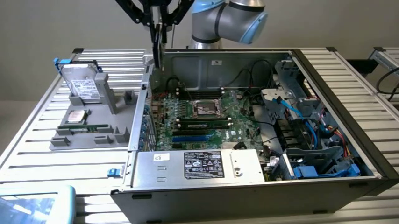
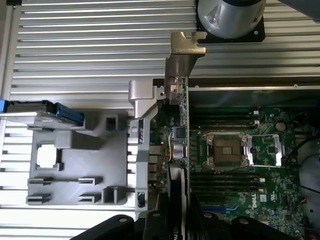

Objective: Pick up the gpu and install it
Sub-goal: 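Pick up the gpu and move the gpu toward the slot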

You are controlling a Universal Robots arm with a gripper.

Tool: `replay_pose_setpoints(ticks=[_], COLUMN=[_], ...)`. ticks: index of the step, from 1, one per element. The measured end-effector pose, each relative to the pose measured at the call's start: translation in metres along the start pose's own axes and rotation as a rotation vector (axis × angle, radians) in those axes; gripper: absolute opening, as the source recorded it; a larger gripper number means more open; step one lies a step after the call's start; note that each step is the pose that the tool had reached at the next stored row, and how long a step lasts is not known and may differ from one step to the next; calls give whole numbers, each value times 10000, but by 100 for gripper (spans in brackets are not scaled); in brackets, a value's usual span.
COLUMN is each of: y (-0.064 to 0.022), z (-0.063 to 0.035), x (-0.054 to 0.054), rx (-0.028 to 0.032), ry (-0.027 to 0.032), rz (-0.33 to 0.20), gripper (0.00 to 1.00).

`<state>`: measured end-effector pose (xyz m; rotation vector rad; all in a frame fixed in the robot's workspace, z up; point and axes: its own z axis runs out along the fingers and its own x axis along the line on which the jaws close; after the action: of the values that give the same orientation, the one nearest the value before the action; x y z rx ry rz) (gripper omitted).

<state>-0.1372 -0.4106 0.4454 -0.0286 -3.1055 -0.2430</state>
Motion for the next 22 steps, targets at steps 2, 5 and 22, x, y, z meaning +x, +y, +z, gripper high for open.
replay_pose_setpoints(ticks=[2, 5, 22], y=[-6, -16, -21], z=[-3, -6, -10], x=[-61, -140, -499], rx=[1, 0, -1], ry=[45, 154, 319], rz=[7, 23, 50], gripper=[27, 27, 27])
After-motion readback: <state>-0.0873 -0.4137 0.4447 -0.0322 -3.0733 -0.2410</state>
